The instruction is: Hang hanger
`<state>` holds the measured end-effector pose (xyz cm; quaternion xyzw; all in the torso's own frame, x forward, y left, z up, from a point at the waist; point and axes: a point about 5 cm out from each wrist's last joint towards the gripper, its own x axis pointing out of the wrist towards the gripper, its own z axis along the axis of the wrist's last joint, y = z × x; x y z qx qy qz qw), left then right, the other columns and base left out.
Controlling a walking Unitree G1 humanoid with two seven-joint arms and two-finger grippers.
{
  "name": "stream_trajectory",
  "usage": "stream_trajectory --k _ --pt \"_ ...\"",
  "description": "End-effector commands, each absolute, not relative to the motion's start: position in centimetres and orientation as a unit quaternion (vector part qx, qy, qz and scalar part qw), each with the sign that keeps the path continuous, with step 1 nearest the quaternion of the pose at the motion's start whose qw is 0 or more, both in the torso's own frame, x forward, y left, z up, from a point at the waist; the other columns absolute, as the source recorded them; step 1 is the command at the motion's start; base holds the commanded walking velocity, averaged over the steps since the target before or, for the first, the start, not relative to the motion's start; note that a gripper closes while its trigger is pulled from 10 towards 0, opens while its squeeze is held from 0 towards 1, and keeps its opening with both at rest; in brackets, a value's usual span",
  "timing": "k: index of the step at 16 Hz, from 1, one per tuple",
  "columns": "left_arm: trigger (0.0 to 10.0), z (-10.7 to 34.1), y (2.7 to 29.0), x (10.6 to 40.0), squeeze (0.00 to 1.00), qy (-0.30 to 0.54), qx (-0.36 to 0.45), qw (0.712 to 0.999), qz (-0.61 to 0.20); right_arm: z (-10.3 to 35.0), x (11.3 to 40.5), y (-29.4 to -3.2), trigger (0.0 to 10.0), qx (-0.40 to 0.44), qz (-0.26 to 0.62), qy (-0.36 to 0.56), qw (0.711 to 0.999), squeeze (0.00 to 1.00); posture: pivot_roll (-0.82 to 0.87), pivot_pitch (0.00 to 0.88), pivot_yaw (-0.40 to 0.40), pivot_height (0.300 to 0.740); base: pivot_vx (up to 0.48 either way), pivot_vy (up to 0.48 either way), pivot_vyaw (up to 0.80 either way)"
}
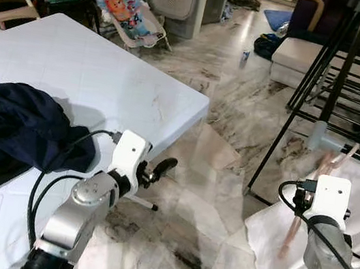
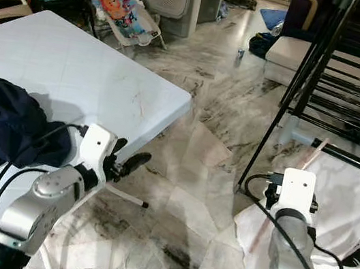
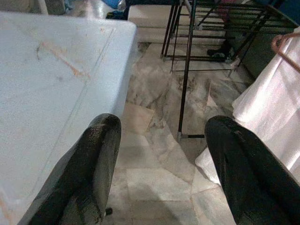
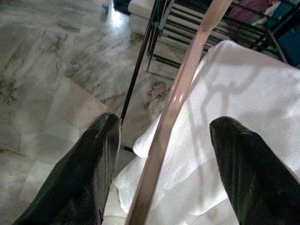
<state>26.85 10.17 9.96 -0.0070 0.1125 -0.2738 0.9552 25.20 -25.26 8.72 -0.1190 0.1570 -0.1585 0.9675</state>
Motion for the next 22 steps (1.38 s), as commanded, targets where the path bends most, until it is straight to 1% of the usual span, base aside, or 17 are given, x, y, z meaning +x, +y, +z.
stream_trajectory --k 1,4,10,11,12,16,17,19,21,22 --pt "10.0 10.0 10.8 27.1 0.00 0.108 0.005 0.959 -0.264 9.6 24.7 -25.2 10.0 -0.121 -0.168 0.131 0.969 1.00 -0.04 0.000 0.061 0.740 0.000 0.000 0.00" --pt "10.0 10.0 10.6 26.9 0.00 0.105 0.002 0.957 -0.271 10.2 23.7 -24.9 10.0 -0.125 -0.176 0.097 0.972 1.00 -0.05 0.000 0.067 0.740 0.000 0.000 0.00" --pt "10.0 10.1 10.6 26.8 0.00 0.104 0.002 0.956 -0.275 12.3 23.7 -24.5 10.0 -0.128 -0.184 0.034 0.974 1.00 -0.04 0.000 0.073 0.740 0.000 0.000 0.00" --pt "10.0 10.0 10.6 26.7 0.00 0.107 0.003 0.956 -0.274 12.4 23.8 -23.9 10.0 -0.118 -0.162 0.035 0.979 0.82 -0.04 0.000 0.072 0.740 0.000 0.000 0.00" --pt "10.0 10.0 10.6 26.7 0.00 0.108 0.003 0.956 -0.273 12.0 23.8 -23.9 10.0 -0.101 -0.169 0.043 0.980 0.00 -0.04 0.000 0.072 0.740 0.000 0.000 0.00" --pt "10.0 10.0 10.4 26.7 0.00 0.110 0.006 0.956 -0.273 12.6 24.3 -24.1 10.0 -0.076 -0.162 0.032 0.983 0.00 -0.03 0.000 0.068 0.740 -0.194 0.000 0.00" --pt "10.0 9.9 10.5 26.7 0.00 0.111 0.007 0.956 -0.273 12.8 24.5 -23.8 10.0 -0.068 -0.155 0.029 0.985 0.00 -0.03 0.000 0.065 0.740 -0.262 0.000 0.00" --pt "10.0 9.9 10.5 26.7 0.00 0.112 0.008 0.956 -0.272 12.8 25.0 -23.3 10.0 -0.089 -0.141 0.035 0.985 0.00 -0.02 0.000 0.062 0.740 -0.294 0.000 0.00" --pt "10.0 9.8 10.4 26.6 0.00 0.114 0.007 0.956 -0.270 12.8 25.5 -22.4 10.0 -0.092 -0.126 0.027 0.987 0.00 -0.02 0.000 0.058 0.740 -0.311 0.000 0.00" --pt "10.0 9.8 10.3 26.6 0.00 0.114 0.006 0.956 -0.270 12.7 25.5 -22.2 10.0 -0.066 -0.129 0.034 0.989 0.00 -0.02 0.000 0.056 0.740 -0.311 0.000 0.00"
